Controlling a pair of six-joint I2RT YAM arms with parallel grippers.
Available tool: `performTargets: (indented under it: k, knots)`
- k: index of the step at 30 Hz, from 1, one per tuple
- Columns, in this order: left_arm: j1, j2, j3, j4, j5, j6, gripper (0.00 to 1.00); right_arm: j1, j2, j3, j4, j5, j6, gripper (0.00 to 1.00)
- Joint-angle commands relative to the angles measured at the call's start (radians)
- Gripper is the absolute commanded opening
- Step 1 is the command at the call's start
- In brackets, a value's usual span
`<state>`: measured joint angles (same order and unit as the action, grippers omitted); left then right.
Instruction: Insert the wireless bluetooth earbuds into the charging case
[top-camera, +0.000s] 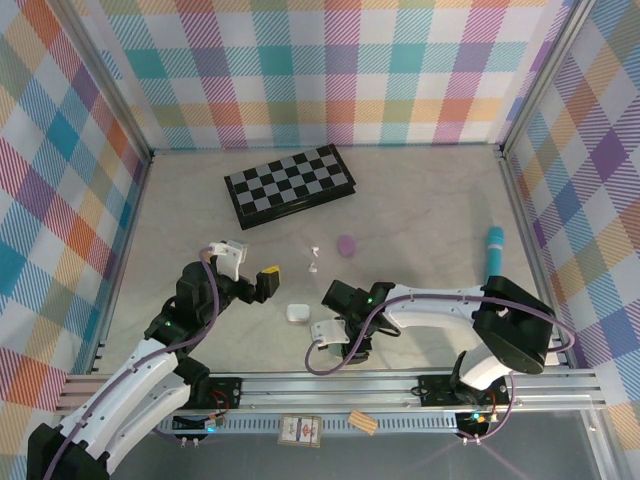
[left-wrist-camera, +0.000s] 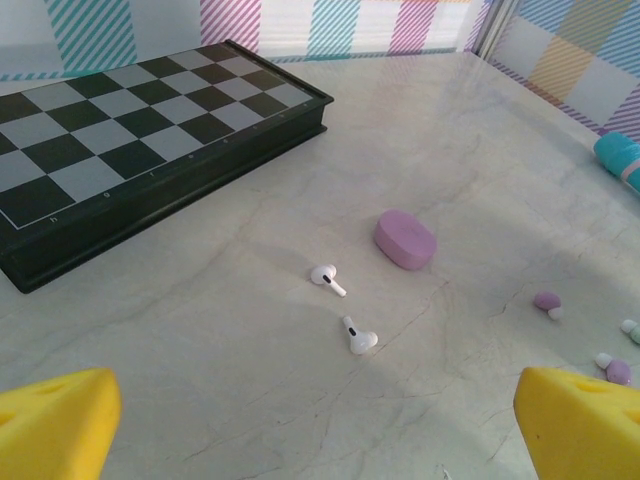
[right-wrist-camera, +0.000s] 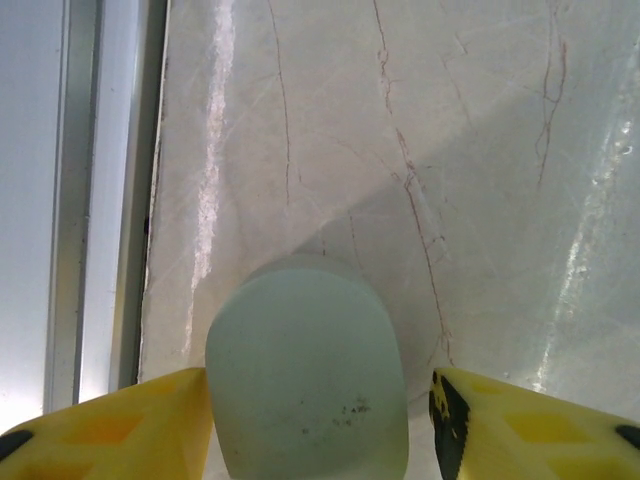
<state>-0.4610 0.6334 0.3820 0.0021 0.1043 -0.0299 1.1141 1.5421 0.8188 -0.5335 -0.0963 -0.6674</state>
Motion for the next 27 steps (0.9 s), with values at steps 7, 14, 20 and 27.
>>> performTargets:
  k: [7, 14, 20, 27]
  knots:
    - [0.008, 0.003, 0.006, 0.007, 0.017, 0.010, 1.00, 0.008, -0.004, -0.030, -0.015, -0.015, -0.020, 0.63]
    - [0.009, 0.038, 0.012, 0.026, 0.027, 0.011, 1.00, 0.007, -0.007, -0.035, -0.018, -0.001, -0.017, 0.59]
    - [0.009, 0.051, 0.021, 0.028, 0.030, 0.015, 1.00, 0.006, -0.010, -0.038, -0.019, 0.004, -0.017, 0.57]
    - [0.008, 0.063, 0.018, 0.044, 0.038, 0.007, 1.00, 0.004, -0.014, -0.028, -0.040, 0.006, -0.021, 0.43]
